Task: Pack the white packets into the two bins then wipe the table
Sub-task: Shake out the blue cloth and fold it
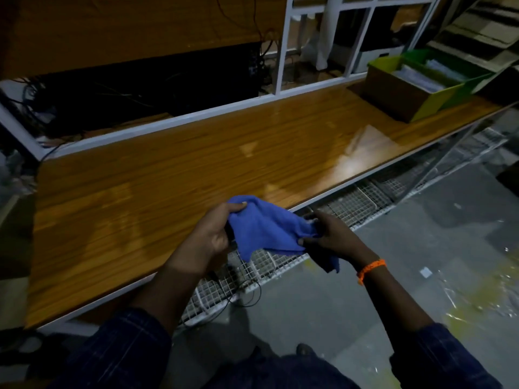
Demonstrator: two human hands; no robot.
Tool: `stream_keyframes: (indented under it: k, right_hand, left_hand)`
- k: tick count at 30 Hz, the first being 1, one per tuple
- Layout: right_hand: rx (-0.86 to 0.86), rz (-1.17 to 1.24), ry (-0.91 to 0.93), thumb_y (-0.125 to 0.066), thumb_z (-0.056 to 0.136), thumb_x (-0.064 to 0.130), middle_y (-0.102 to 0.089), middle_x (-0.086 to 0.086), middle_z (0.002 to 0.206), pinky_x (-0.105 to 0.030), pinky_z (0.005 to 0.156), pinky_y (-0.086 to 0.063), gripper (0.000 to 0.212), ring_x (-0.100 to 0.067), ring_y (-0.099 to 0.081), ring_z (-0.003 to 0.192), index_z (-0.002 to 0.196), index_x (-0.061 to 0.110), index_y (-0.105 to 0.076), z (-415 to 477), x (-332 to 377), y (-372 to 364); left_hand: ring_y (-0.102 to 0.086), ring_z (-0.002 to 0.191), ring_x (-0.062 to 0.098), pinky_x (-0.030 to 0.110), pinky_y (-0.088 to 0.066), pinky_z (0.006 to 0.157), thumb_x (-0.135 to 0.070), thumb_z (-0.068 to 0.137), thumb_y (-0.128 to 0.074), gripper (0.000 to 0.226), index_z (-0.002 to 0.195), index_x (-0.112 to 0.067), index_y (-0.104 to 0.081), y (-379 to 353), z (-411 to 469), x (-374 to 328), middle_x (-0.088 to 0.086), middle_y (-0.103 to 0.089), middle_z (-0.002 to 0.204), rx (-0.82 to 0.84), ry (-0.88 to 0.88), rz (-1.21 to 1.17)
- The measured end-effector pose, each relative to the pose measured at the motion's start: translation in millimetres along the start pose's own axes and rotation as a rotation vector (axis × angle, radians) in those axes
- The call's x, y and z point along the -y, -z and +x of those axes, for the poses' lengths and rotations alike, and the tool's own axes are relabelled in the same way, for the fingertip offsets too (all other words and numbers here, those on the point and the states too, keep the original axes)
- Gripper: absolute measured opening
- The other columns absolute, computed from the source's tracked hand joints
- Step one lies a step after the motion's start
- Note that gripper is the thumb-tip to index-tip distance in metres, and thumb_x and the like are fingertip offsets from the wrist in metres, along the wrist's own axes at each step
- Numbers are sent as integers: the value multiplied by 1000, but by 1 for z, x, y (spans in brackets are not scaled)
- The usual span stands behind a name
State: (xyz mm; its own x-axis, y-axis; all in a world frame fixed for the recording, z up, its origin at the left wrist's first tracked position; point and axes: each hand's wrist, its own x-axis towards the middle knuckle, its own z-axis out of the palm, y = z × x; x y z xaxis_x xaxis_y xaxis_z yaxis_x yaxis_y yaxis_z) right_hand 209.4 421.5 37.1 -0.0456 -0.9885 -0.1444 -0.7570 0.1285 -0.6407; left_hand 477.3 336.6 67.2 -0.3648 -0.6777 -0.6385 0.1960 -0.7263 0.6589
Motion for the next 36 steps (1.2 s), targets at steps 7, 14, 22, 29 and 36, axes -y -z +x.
stream_keyframes:
  k: [7,14,22,29,36]
  right_hand:
    - [-38,325,357,-91,65,41,-41,7,146,-13,105,-37,109,-2,-41,134,152,21,-28,-39,48,-9]
    - [-487,457,276,-50,85,-4,-67,7,109,-20,85,-51,44,3,-62,103,120,19,-64,-20,13,15]
    - [-419,658,183,-60,93,3,-70,8,71,-22,64,-48,19,-2,-62,70,83,15,-71,17,-10,97]
    - [-199,677,174,-66,92,7,-75,2,71,-21,58,-50,11,-6,-68,67,85,10,-75,50,-13,143]
    - [6,632,190,-66,94,20,-75,-6,82,-27,60,-53,21,-15,-70,74,102,1,-73,83,-21,150]
  left_hand:
    - [-68,90,31,38,-60,67,4,89,-61,51,135,-11,-46,-91,15,13,17,-61,115,-131,-162,-111]
    - [-65,94,24,38,-61,70,4,92,-61,83,156,-31,-20,-121,18,15,1,-42,135,-199,-370,79]
    - [-67,106,7,27,-57,87,-23,67,-91,49,107,-35,-67,-94,16,5,-10,-69,114,108,-595,818]
    - [-60,98,22,38,-47,86,-32,87,-73,7,81,-28,-71,-112,56,9,10,-64,104,-233,-755,793]
    - [-64,71,17,31,-44,63,-39,95,-62,34,86,-7,-69,-117,44,-4,5,-70,79,-179,-704,543]
